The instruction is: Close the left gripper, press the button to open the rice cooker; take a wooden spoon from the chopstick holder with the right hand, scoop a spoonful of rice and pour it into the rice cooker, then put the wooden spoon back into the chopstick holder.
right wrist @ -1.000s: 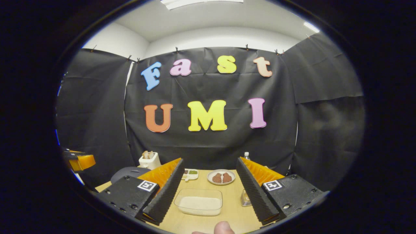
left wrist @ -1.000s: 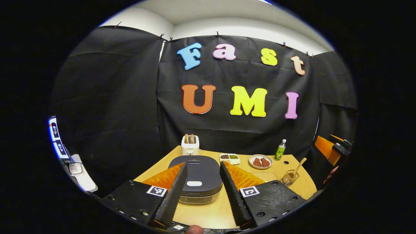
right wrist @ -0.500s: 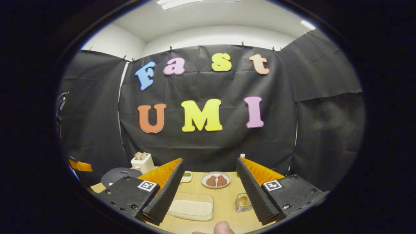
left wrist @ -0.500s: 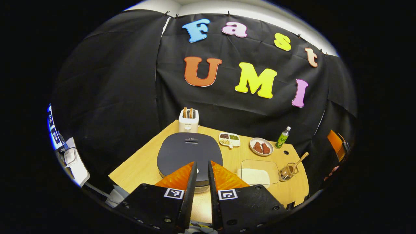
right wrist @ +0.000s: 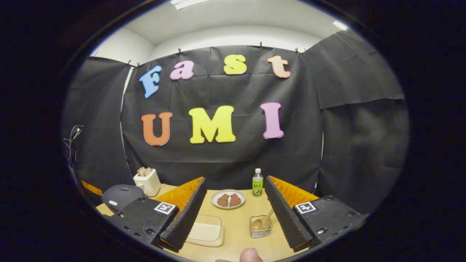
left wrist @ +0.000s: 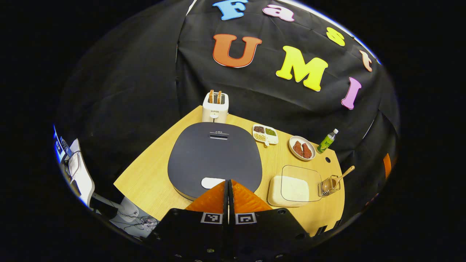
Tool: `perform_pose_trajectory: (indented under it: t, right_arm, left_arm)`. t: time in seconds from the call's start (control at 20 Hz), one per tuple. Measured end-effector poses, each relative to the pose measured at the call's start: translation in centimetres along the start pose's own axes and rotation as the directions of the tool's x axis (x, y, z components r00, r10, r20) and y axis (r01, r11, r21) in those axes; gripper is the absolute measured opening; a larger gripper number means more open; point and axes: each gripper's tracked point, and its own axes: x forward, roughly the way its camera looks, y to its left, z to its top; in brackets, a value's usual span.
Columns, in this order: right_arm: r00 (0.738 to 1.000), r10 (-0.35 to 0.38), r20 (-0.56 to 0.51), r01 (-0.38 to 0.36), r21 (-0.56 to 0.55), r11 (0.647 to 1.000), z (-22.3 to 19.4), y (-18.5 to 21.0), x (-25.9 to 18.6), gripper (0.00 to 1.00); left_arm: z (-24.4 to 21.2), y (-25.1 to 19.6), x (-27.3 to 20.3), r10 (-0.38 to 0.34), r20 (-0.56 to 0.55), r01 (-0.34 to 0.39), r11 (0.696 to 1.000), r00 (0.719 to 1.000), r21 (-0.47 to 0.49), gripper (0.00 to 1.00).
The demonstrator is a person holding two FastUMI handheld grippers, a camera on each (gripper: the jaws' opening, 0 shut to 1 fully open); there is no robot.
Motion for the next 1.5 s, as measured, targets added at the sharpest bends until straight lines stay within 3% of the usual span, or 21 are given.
perform_pose_trajectory:
  t: [0.2, 0.45, 0.8, 0.95, 1.3, 1.5]
  right_arm:
    - [0.999, -0.029, -0.022, 0.029, 0.011, 1.0, -0.9, -2.1, 0.6, 1.0]
    - [0.997, -0.055, -0.048, 0.056, 0.028, 0.998, -1.8, -3.9, 1.5, 1.0]
    - [0.997, -0.066, -0.05, 0.067, 0.027, 0.997, -2.3, -4.2, 2.8, 1.0]
    - [0.997, -0.062, -0.051, 0.063, 0.016, 0.998, -2.6, -3.8, 2.9, 1.0]
    - [0.999, -0.025, -0.041, 0.025, 0.007, 1.0, -1.5, -2.7, 2.5, 1.0]
    - [1.0, -0.011, -0.006, 0.011, -0.015, 1.0, 0.1, -2.2, 1.9, 1.0]
  left_arm:
    - [-1.0, 0.5, 2.9, 0.02, -0.106, -0.019, 1.0, 0.994, 0.004, 0.0]
    - [-1.1, 1.4, 4.8, 0.057, -0.143, -0.056, 0.998, 0.988, 0.013, 0.0]
    - [-2.2, 1.8, 5.2, 0.032, -0.199, -0.031, 0.999, 0.98, 0.01, 0.0]
    - [-2.4, 1.7, 5.9, 0.038, -0.198, -0.046, 0.998, 0.979, -0.037, 0.0]
    - [-1.1, 1.8, 4.6, 0.087, -0.14, -0.086, 0.996, 0.986, 0.017, 0.0]
    - [3.3, 0.6, 2.2, 0.074, 0.034, -0.074, 0.997, 0.997, 0.01, 0.0]
